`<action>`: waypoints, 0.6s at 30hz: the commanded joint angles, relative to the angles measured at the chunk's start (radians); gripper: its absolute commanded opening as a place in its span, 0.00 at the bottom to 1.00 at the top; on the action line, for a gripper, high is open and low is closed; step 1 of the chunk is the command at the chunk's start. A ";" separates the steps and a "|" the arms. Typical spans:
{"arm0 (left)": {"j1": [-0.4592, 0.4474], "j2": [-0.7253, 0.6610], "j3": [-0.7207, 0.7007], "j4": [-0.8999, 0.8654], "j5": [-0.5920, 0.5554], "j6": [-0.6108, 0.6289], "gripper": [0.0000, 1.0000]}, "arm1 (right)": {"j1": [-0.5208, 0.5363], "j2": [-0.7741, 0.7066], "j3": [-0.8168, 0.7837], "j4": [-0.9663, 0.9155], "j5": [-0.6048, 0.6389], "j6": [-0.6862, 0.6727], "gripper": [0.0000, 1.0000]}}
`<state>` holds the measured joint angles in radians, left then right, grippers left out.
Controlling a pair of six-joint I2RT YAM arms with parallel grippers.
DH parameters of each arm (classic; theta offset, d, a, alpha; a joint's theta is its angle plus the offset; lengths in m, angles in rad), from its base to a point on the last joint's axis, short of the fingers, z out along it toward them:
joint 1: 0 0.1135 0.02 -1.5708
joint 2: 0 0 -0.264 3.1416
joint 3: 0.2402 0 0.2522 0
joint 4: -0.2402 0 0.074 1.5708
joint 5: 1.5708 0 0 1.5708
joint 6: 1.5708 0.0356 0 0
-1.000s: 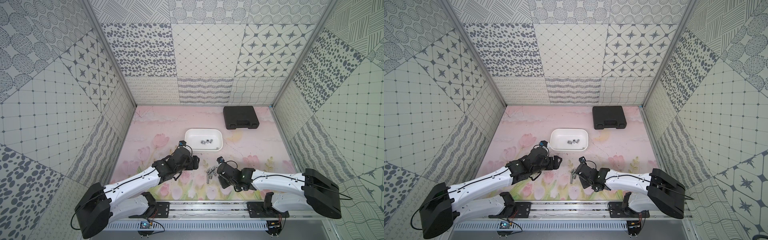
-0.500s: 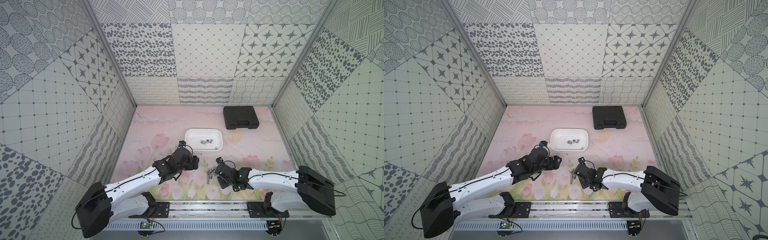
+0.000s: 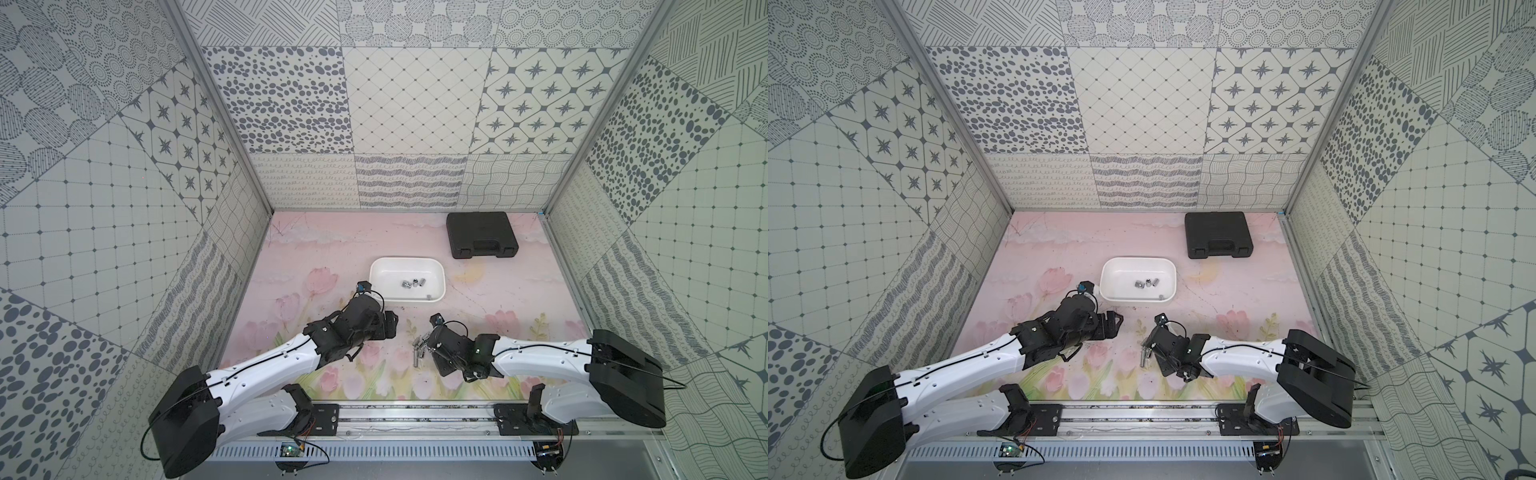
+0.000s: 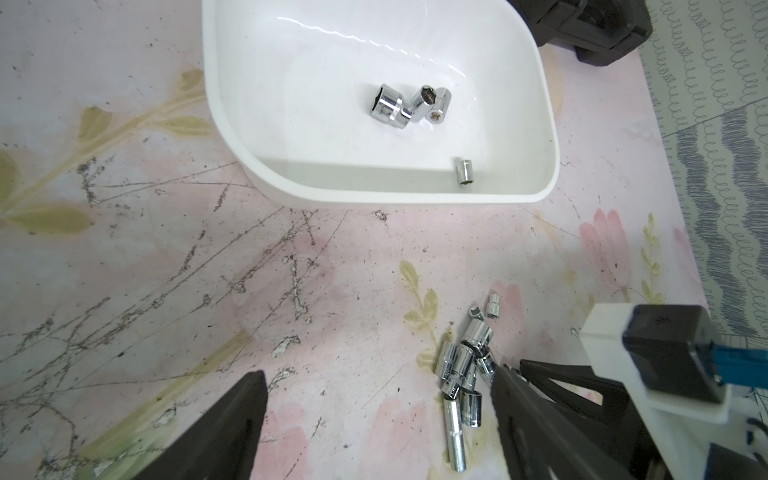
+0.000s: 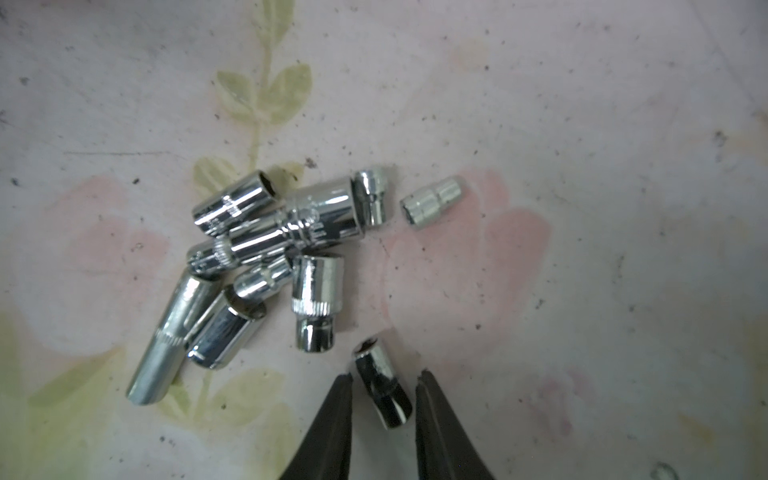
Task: Put the socket on the desktop into the storage box
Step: Pick up the socket head from the center of the board, then place the socket head in the storage box.
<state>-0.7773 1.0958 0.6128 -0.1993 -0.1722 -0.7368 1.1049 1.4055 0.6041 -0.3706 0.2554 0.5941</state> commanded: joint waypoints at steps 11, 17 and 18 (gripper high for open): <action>-0.001 -0.029 -0.007 -0.017 -0.050 0.008 0.89 | 0.005 -0.021 -0.004 -0.040 0.028 -0.004 0.11; -0.002 -0.028 -0.007 -0.016 -0.052 0.012 0.89 | 0.013 -0.186 0.007 -0.042 0.094 -0.056 0.07; -0.001 -0.027 -0.007 -0.013 -0.052 0.015 0.89 | 0.013 -0.206 0.027 -0.043 0.099 -0.070 0.07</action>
<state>-0.7776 1.0710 0.6109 -0.2058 -0.1947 -0.7364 1.1118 1.2598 0.5972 -0.4229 0.3088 0.5678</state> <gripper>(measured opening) 0.893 0.151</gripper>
